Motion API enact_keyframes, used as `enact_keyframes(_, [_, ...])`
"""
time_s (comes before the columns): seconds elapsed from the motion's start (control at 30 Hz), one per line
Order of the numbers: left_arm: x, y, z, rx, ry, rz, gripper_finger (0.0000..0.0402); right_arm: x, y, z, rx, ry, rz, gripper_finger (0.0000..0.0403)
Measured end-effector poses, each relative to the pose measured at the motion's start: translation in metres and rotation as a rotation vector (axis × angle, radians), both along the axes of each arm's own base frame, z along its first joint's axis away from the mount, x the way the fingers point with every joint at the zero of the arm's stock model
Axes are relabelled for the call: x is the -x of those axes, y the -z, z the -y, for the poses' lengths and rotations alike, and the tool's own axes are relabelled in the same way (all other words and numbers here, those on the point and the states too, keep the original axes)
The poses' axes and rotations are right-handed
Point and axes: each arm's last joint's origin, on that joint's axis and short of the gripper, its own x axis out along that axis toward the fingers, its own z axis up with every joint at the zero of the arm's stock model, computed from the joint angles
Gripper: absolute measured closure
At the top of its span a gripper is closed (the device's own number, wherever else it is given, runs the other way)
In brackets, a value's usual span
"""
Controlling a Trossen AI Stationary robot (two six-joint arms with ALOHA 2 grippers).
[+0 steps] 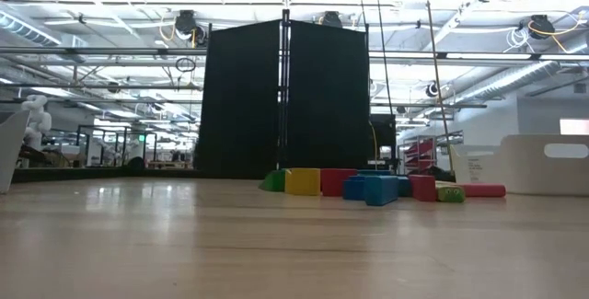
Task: Sort blocks by size
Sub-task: Put the green triangle block into the gray bin
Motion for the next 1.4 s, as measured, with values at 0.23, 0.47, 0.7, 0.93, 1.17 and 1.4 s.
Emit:
enact_keyframes(0.23, [0.005, 0.000, -0.001, 0.022, -0.070, -0.109, 0.0125, -0.001, 0.000, -0.001, -0.017, -0.001, 0.013, 0.0335])
enact_keyframes(0.47, [-0.001, 0.000, 0.006, 0.102, -0.030, -0.066, 0.0080, -0.001, 0.000, -0.001, -0.017, -0.001, 0.014, 0.0335])
enact_keyframes(0.7, [-0.041, -0.003, -0.007, -0.004, -0.008, 0.327, 0.0078, -0.001, 0.000, -0.001, -0.018, 0.000, 0.014, 0.0335])
enact_keyframes(0.93, [-0.104, -0.014, -0.059, -0.200, -0.127, 0.673, 0.0077, -0.001, 0.000, -0.001, -0.017, -0.001, 0.014, 0.0335])
enact_keyframes(1.17, [-0.161, -0.002, -0.104, -0.358, 0.025, 0.758, 0.0077, -0.001, 0.000, -0.001, -0.017, 0.000, 0.015, 0.0335])
enact_keyframes(1.4, [-0.196, 0.040, -0.121, -0.452, 0.420, 0.619, 0.0077, -0.002, 0.006, -0.002, -0.013, 0.012, 0.012, 0.0335])
